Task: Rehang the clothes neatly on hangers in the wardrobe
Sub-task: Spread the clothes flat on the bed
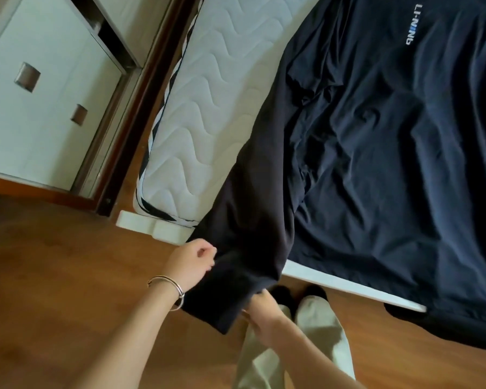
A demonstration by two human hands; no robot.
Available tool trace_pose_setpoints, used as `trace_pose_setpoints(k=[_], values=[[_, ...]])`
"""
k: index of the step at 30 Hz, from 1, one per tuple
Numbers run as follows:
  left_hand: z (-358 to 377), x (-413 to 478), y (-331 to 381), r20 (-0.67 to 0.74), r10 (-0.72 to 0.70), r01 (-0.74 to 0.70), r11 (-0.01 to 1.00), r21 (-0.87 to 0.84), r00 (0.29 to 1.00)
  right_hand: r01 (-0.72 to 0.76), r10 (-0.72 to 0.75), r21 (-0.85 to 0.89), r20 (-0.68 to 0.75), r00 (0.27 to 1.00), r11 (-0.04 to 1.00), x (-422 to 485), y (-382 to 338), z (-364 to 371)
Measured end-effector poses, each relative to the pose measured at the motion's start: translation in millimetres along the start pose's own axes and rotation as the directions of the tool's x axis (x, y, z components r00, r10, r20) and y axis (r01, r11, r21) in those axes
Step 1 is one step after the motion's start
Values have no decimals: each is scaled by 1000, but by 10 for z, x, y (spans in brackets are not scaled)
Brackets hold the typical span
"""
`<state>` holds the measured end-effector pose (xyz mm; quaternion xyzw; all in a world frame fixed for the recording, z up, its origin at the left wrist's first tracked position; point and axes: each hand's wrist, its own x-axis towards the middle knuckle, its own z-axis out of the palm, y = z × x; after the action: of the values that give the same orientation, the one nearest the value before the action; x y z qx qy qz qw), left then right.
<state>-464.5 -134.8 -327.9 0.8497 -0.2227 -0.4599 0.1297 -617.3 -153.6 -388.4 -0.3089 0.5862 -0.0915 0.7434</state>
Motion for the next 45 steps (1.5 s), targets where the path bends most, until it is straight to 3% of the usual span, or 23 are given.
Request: trace_pose_setpoints(k=[1, 3, 5, 10, 14, 16, 18, 20, 24, 27, 29, 32, 37, 40, 45], values=[[20, 73, -94, -100, -37, 40, 999, 27, 994, -223, 210, 114, 111, 971, 968, 104, 34, -118], [70, 195, -250, -195, -132, 128, 991, -34, 972, -237, 203, 300, 138, 969, 924, 93, -41, -278], [111, 276, -353, -200, -194, 174, 978, -114, 960, -269, 238, 376, 127, 963, 887, 80, -95, -293], [230, 411, -476, -110, -189, 162, 963, -215, 976, -171, 161, 46, 170, 972, 984, 169, -128, -320], [219, 351, -523, -47, -136, 119, 955, -271, 990, -88, 115, -147, 191, 975, 985, 174, -72, -109], [-4, 291, -560, -155, -122, 65, 943, -326, 980, -113, 136, -119, 201, 970, 986, 95, -46, 29], [-372, 223, -613, -356, -124, 5, 948, -317, 926, -149, 163, -85, 204, 965, 985, 32, -48, 159], [-733, 191, -695, -514, -97, 5, 984, -178, 852, -145, 176, -183, 168, 970, 972, 28, -70, 286], [-1096, 395, -916, -558, 9, 91, 984, 151, 830, -138, 257, -482, 189, 948, 865, 162, -73, 519], [-1048, 546, -1050, -469, -164, 328, 898, 293, 868, -41, 302, -727, 232, 925, 686, 241, 9, 519], [-863, 526, -1118, -355, -251, 388, 833, 395, 901, -42, 251, -737, 176, 952, 674, 258, 7, 345], [-556, 291, -1004, -289, -197, 306, 863, 401, 937, -76, 157, -725, 45, 987, 684, 206, -133, -95], [-311, -208, -681, -70, -133, 146, 961, 235, 989, -161, 134, -652, -91, 987, 741, -50, -555, -835], [-255, -481, -507, 63, -87, 69, 968, 242, 994, -153, 86, -632, -137, 987, 760, -329, -781, -1200], [-105, -838, -112, 136, -32, 2, 976, 218, 990, -164, 21, -639, -225, 974, 752, -1084, -981, -1826]])
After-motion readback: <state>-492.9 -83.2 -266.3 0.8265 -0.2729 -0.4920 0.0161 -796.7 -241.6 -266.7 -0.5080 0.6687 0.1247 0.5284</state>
